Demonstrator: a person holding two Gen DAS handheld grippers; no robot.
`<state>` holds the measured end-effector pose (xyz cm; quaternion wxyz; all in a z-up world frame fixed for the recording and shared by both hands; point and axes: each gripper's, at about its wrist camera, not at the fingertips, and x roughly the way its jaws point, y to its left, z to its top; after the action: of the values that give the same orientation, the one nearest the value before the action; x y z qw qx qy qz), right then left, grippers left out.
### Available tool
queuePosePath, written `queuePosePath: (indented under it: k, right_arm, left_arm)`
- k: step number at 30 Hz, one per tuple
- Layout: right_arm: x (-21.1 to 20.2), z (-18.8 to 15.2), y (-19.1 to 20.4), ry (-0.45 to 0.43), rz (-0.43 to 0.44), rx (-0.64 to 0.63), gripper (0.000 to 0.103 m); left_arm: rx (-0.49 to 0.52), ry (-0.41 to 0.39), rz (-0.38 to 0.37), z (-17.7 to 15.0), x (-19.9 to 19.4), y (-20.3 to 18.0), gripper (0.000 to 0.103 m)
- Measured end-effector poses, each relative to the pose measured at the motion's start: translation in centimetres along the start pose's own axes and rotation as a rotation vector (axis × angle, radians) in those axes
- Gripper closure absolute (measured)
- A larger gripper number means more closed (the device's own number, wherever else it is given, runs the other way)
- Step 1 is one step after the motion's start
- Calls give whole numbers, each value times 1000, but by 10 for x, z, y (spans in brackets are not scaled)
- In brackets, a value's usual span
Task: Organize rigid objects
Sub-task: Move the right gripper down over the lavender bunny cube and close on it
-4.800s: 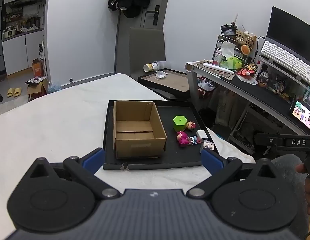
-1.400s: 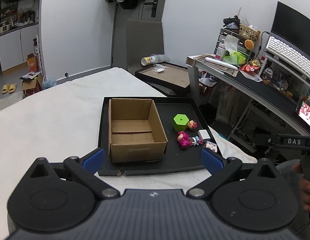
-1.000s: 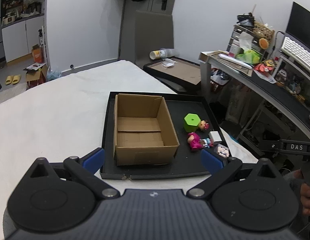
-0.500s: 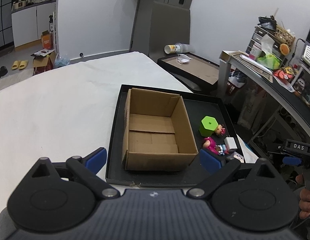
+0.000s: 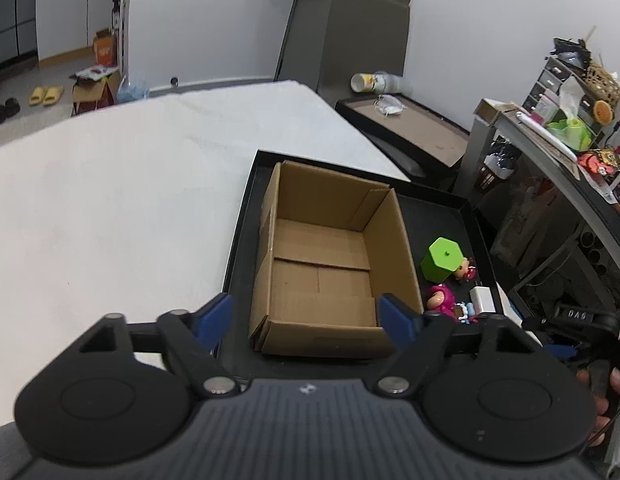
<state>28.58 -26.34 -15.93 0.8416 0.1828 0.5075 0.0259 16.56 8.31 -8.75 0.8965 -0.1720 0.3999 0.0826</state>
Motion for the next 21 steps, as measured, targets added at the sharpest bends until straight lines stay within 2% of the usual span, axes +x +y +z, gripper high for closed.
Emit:
queuePosePath:
  k: [5, 10, 16, 21]
  right_arm:
    - [22, -2, 4, 22, -39, -24, 33]
    - [37, 1, 4, 48, -58, -22, 33]
    - [55, 1, 5, 79, -97, -27, 33]
    - [62, 1, 7, 68, -138, -56, 32]
  left_arm:
    - [-16, 28, 8, 3, 20, 10, 29]
    - [-38, 57, 14, 6, 38, 17, 42]
    - [-57, 89, 18, 6, 59, 22, 45]
    - [-78, 109, 14, 6, 75, 26, 51]
